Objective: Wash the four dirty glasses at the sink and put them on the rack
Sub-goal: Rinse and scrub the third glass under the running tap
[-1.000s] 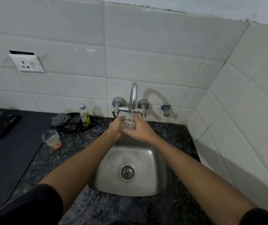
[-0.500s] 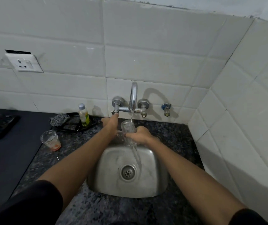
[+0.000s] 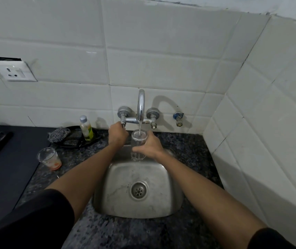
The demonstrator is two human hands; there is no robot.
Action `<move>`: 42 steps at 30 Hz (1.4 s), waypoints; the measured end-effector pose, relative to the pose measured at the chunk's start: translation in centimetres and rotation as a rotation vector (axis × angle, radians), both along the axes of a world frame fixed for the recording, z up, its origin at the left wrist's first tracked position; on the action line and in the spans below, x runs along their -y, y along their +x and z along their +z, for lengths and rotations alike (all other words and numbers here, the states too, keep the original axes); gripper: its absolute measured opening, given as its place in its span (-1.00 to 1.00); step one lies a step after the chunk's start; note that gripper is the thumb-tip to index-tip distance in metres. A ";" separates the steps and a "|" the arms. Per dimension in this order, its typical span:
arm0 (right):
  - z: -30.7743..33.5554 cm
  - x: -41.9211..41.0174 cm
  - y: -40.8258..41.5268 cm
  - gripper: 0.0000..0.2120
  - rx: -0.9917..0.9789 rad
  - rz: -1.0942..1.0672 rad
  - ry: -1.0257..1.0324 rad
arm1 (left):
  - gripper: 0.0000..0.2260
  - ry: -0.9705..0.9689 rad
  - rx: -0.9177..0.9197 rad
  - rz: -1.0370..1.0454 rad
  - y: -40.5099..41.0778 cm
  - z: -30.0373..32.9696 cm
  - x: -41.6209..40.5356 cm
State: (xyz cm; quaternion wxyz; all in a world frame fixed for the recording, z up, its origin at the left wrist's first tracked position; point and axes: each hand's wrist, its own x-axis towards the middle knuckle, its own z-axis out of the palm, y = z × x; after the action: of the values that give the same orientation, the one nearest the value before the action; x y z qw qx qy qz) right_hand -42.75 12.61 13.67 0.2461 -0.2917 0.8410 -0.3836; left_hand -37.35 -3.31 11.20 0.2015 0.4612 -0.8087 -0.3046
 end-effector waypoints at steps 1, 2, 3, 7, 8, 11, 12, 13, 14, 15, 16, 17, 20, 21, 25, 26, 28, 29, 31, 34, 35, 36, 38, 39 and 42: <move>0.1 -0.1 0.0 -0.29 -0.005 0.007 -0.016 | -0.89 -0.014 0.010 -0.003 0.0 0.1 -0.1; 0.2 -0.2 0.0 -0.32 -0.014 0.015 -0.037 | -0.89 -0.021 0.016 -0.004 0.0 0.1 -0.2; 0.4 -0.3 0.0 -0.34 -0.027 0.020 -0.061 | -0.89 -0.026 0.022 -0.006 0.0 0.1 -0.2; 1.0 -0.8 0.2 -0.38 -0.076 0.024 -0.151 | -0.91 -0.029 0.037 -0.024 0.1 -0.1 -0.1; 1.1 -0.9 0.3 -0.37 -0.088 0.026 -0.164 | -0.92 -0.030 0.035 -0.029 0.1 -0.2 0.1; 1.2 -1.1 0.5 -0.37 -0.124 0.019 -0.181 | -0.93 -0.030 0.044 -0.042 0.3 -0.2 0.1; 1.2 -1.2 0.5 -0.38 -0.144 0.013 -0.194 | -0.93 -0.026 0.046 -0.047 0.3 -0.1 0.0; 1.1 -1.2 0.5 -0.40 -0.156 0.003 -0.205 | -0.92 -0.021 0.048 -0.052 0.3 -0.1 0.0; 1.1 -1.2 0.6 -0.40 -0.156 -0.001 -0.201 | -0.90 -0.024 0.047 -0.059 0.5 0.0 -0.1; 1.0 -1.3 0.6 -0.39 -0.153 0.001 -0.187 | -0.89 -0.033 0.050 -0.070 0.7 0.0 -0.1; 0.8 -1.3 0.6 -0.38 -0.160 0.004 -0.173 | -0.87 -0.044 0.049 -0.081 1.0 -0.1 0.0; 0.6 -1.3 0.6 -0.36 -0.177 0.003 -0.173 | -0.85 -0.052 0.048 -0.090 1.3 -0.2 0.0; 0.4 -1.5 0.9 -0.33 -0.212 -0.029 -0.185 | -0.77 -0.059 0.052 -0.092 2.5 -0.3 -0.3; 0.2 -1.5 1.0 -0.34 -0.213 -0.032 -0.184 | -0.74 -0.051 0.055 -0.088 2.9 -0.1 -0.6; 0.3 -1.6 1.8 -0.37 -0.279 -0.061 -0.274 | -0.70 -0.031 0.037 -0.108 4.2 0.0 -1.4; 0.4 -1.6 1.9 -0.38 -0.280 -0.063 -0.297 | -0.68 -0.034 0.026 -0.110 4.4 0.1 -1.4; 0.5 -1.6 2.1 -0.38 -0.280 -0.060 -0.295 | -0.66 -0.041 0.014 -0.119 4.8 0.3 -1.6; 0.6 -1.5 2.1 -0.37 -0.277 -0.061 -0.285 | -0.66 -0.042 0.009 -0.124 5.0 0.4 -1.8; 0.4 -1.6 2.1 -0.38 -0.281 -0.072 -0.304 | -0.63 -0.046 -0.013 -0.136 5.2 0.9 -2.2; 0.4 -1.7 2.4 -0.39 -0.267 -0.059 -0.294 | -0.56 -0.073 -0.046 -0.141 6.0 1.3 -2.8; 0.1 -1.7 2.4 -0.38 -0.267 -0.057 -0.287 | -0.55 -0.077 -0.049 -0.147 6.3 1.3 -3.1; 0.0 -1.7 2.6 -0.38 -0.272 -0.065 -0.287 | -0.54 -0.077 -0.057 -0.148 6.6 1.3 -3.2; -0.1 -1.7 2.9 -0.37 -0.272 -0.076 -0.296 | -0.53 -0.080 -0.076 -0.134 7.5 1.4 -3.4; -0.2 -1.6 3.1 -0.37 -0.262 -0.074 -0.291 | -0.53 -0.094 -0.077 -0.130 8.0 1.4 -3.5; -0.4 -0.9 3.6 -0.38 -0.255 -0.063 -0.282 | -0.55 -0.133 -0.083 -0.116 9.7 1.3 -3.4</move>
State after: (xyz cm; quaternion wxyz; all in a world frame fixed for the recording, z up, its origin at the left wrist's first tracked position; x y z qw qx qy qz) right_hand -39.17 13.54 13.22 0.0822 -0.3433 0.8118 -0.4652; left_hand -27.67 0.09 12.45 0.2469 0.3862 -0.8434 -0.2803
